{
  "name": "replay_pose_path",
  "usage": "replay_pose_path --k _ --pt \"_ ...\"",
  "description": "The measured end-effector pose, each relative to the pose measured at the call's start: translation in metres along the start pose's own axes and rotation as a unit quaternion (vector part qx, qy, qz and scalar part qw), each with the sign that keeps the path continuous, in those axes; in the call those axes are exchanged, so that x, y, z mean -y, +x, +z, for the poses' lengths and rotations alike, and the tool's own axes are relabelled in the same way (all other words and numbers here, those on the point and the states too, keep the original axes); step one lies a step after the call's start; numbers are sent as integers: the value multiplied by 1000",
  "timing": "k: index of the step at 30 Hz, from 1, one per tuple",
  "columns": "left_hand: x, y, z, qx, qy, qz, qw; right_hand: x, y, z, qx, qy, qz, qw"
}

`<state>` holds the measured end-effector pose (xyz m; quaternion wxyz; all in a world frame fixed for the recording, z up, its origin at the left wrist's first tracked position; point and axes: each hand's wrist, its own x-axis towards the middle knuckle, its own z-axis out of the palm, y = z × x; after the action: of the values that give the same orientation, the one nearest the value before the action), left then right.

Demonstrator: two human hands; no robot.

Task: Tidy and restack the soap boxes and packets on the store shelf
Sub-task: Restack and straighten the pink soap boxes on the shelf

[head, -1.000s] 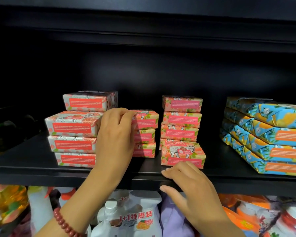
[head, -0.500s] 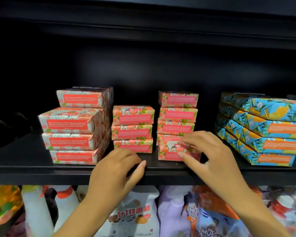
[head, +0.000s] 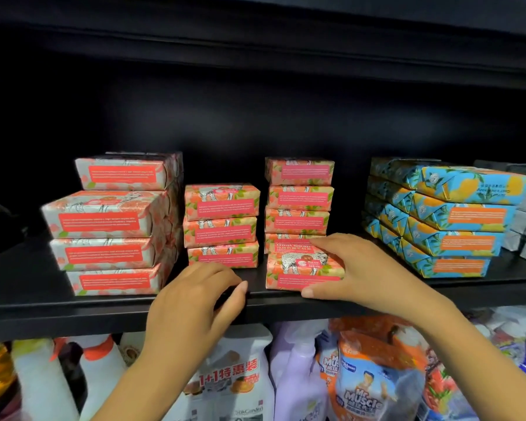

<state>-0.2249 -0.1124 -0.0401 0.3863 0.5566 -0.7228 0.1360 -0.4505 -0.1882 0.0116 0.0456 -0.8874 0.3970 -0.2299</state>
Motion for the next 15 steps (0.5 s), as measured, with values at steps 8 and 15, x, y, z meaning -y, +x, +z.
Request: replay_pose_path --k 8,15 --pt "-11 7 -7 -52 -212 -117 969 13 -16 5 -170 -89 -74 979" --pt "-38 20 -10 4 -485 -151 862 32 -28 2 -273 -38 -148 950"
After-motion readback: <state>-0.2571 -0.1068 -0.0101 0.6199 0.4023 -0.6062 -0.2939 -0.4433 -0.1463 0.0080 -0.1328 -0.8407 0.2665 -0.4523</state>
